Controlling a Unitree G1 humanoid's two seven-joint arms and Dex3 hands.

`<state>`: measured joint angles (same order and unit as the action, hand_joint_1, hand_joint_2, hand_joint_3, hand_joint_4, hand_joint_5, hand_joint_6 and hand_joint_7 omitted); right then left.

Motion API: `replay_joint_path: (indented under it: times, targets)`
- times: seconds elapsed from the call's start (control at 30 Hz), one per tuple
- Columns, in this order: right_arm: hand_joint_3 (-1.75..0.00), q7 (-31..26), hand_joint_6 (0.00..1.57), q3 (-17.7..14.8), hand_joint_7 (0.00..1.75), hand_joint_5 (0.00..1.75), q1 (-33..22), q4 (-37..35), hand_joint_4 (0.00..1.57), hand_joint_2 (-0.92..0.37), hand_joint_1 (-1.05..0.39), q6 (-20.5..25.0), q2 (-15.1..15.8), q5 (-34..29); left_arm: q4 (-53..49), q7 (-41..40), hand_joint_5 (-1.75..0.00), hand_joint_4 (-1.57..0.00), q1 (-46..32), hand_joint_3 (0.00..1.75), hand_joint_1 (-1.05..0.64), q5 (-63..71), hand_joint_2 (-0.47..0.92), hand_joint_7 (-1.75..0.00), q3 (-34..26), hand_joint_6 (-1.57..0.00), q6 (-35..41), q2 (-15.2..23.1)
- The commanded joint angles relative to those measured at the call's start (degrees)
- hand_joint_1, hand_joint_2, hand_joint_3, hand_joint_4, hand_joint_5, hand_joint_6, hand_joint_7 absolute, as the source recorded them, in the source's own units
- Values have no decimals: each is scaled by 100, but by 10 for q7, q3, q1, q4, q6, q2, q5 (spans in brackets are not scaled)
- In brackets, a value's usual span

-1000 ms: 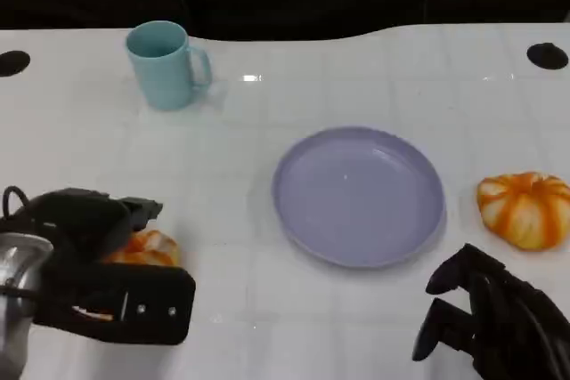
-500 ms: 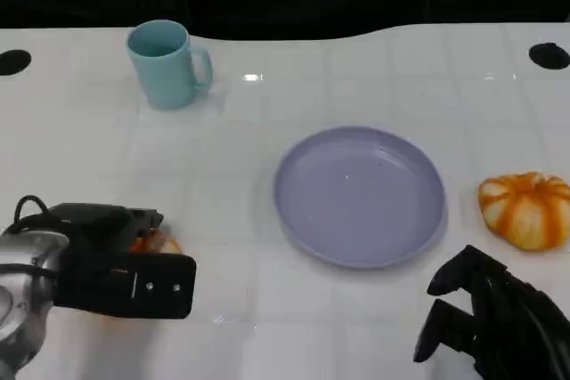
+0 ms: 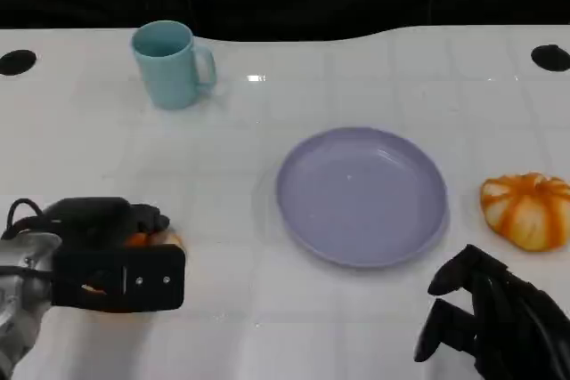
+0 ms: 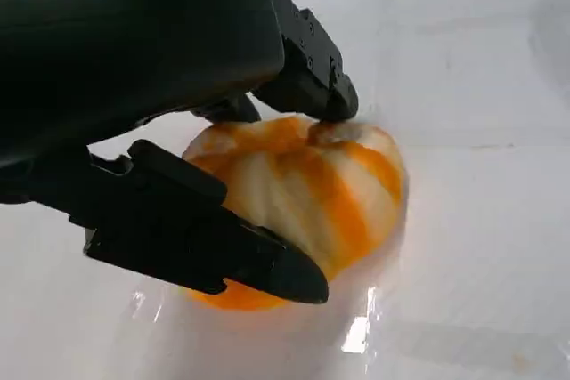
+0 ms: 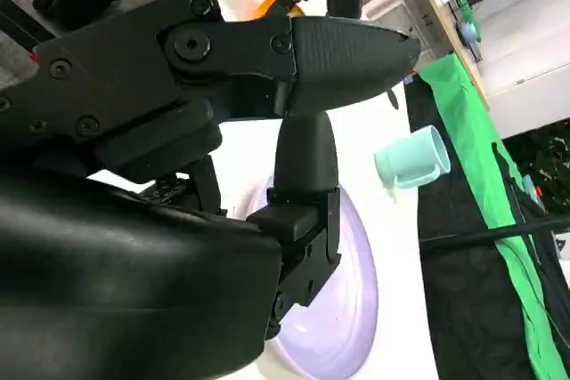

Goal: Grasp the bread from the table and place it into the plate.

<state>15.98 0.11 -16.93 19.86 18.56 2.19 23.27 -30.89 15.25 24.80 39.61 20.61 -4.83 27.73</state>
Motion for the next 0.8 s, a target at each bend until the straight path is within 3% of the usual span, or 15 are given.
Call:
replay_joint_path:
  times: [0.03,0.07,0.1,0.13,0.17,0.2,0.27,0.33,0.4,0.57,0.8]
  targets:
    - [-48,0,42,-6,170,175,0,2,62,-92,-54,-4,6,2,-35,-31,-96,-68,2,23,-28,-9,92,-20,4,-101,-17,-3]
    - [-48,2,43,-6,170,175,0,0,62,-92,-54,-6,6,1,-50,-73,-95,-68,1,23,-28,-10,92,-20,-1,-102,-35,-8]
    - [-48,2,43,-6,170,175,0,-1,62,-92,-54,-7,6,1,-62,-105,-142,-75,0,34,-25,-11,91,-104,-3,-88,-49,-11]
    - [-48,3,43,-6,170,175,1,-2,63,-92,-54,-8,6,1,-73,-129,-158,-78,1,39,-23,-12,91,-138,-4,-77,-61,-13]
    - [-48,3,43,-6,170,175,0,-1,63,-92,-54,-7,6,1,-80,-151,-168,-80,0,41,-24,-18,91,-160,-10,-70,-69,-17]
    - [-48,1,43,-5,170,175,0,1,63,-92,-54,-5,7,1,-87,-175,-171,-82,-1,43,-25,-23,91,-167,-13,-65,-83,-20]
    - [-48,0,43,-5,169,175,0,3,63,-92,-54,-4,7,0,-103,-220,-174,-83,0,48,-24,-27,89,-173,-17,-62,-114,-22]
    - [-48,2,43,-6,169,175,0,1,63,-92,-54,-6,8,0,-117,-259,-174,-83,1,76,-20,-26,75,-174,-17,-64,-140,-25]
    - [-48,2,42,-7,169,175,1,0,62,-92,-54,-4,7,3,-129,-284,-175,-83,2,86,-19,-28,71,-175,-18,-65,-157,-28]
    - [-47,-2,43,-8,169,175,2,2,62,-92,-54,3,5,6,-143,-306,-175,-84,7,91,-18,-33,70,-175,-19,-66,-180,-32]
    - [-48,2,43,-7,168,175,4,-3,63,-92,-54,-4,7,1,-96,-261,-175,-81,-3,95,-19,-78,67,-175,-39,-67,-172,-35]
